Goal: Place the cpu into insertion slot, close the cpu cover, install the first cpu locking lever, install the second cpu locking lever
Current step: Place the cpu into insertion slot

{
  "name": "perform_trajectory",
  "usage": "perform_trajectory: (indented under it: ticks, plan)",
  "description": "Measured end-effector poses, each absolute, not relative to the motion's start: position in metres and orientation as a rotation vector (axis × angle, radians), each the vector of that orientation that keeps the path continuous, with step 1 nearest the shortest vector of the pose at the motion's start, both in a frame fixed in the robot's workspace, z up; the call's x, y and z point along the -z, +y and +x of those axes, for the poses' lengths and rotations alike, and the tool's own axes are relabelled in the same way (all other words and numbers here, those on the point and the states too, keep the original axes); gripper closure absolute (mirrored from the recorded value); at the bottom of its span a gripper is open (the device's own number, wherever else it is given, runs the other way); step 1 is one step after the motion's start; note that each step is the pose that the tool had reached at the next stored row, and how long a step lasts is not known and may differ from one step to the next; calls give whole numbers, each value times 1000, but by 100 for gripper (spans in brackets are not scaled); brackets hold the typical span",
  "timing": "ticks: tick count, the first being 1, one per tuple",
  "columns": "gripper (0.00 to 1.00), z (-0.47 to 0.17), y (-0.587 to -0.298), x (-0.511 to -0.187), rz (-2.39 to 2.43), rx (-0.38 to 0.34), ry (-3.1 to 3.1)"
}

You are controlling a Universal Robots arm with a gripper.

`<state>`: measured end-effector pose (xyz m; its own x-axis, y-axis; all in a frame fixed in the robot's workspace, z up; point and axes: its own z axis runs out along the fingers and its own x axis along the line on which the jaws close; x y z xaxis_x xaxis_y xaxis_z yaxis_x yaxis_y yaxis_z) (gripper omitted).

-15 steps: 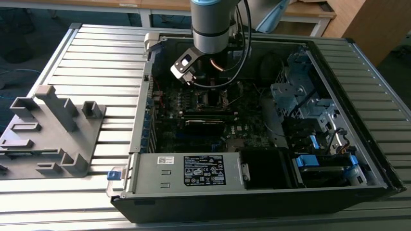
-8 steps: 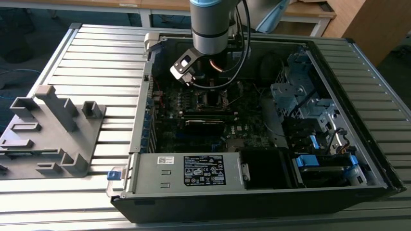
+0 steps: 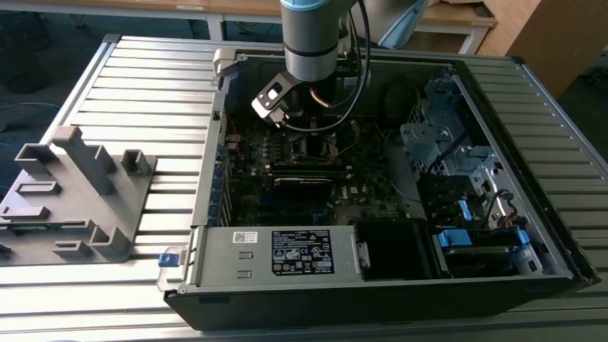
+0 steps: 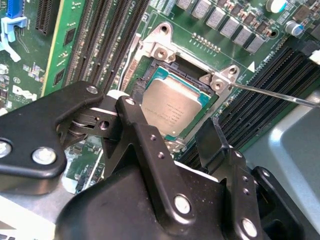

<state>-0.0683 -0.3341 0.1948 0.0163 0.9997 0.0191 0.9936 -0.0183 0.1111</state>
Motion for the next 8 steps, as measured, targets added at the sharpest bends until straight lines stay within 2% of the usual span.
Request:
perform_trajectory:
  ticks: [4, 5, 8]
  plan:
    - [34, -68, -334, -195, 2191, -141, 2154]
    - [41, -68, -334, -195, 2191, -141, 2154]
    - [41, -68, -334, -195, 2193, -141, 2152]
